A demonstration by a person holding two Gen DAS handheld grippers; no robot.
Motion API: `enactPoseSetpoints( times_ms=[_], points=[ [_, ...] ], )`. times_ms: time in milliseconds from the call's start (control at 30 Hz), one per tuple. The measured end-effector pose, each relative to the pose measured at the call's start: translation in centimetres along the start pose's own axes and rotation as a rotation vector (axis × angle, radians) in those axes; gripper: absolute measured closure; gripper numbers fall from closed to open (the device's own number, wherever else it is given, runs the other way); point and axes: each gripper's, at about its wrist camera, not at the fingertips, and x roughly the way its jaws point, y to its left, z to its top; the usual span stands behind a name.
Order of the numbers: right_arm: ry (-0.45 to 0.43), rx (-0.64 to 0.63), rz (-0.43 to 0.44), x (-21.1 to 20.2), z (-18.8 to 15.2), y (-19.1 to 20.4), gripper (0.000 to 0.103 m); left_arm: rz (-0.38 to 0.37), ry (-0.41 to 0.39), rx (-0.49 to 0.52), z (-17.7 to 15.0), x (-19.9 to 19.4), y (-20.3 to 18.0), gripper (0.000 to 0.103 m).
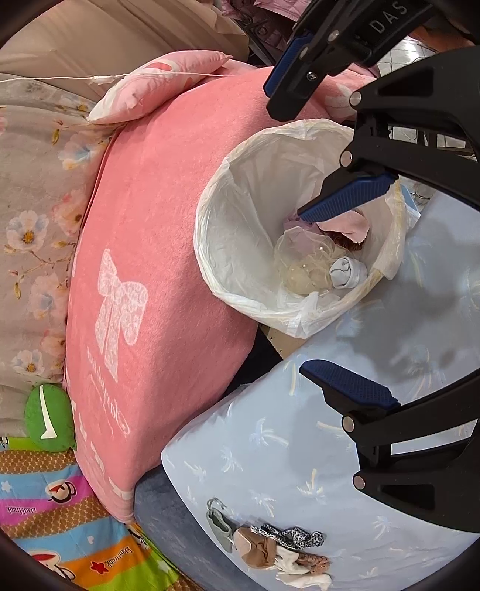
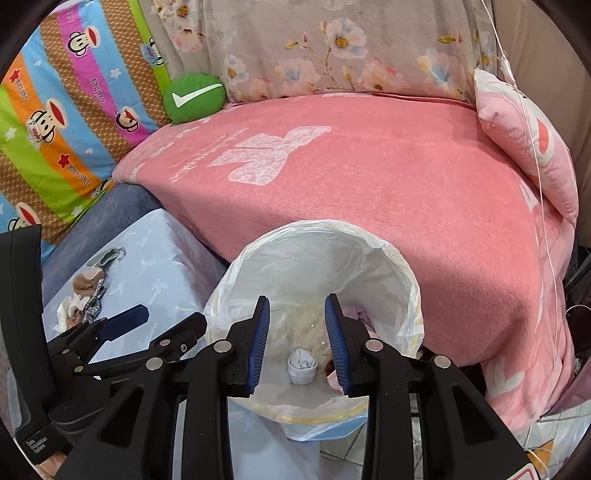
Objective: Organize soft objects
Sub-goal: 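Withdraw both tools from the bin back toward the table items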
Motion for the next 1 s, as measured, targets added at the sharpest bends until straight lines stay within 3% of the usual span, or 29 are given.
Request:
enactPoseSetpoints(
  times_ms=[467, 1000],
  points=[
    [0.049, -0.109, 0.080, 1.6, -1.3, 5.8, 0.072, 0.090, -0.043, -0.136, -1.7, -2.7, 6.7, 0.029],
    [0.117, -0.283, 0.226, 5.3, -2.4, 18.7, 0.072, 0.252, -0.064, -0.357, -5.3, -5.6, 19.3, 0.027]
  ],
)
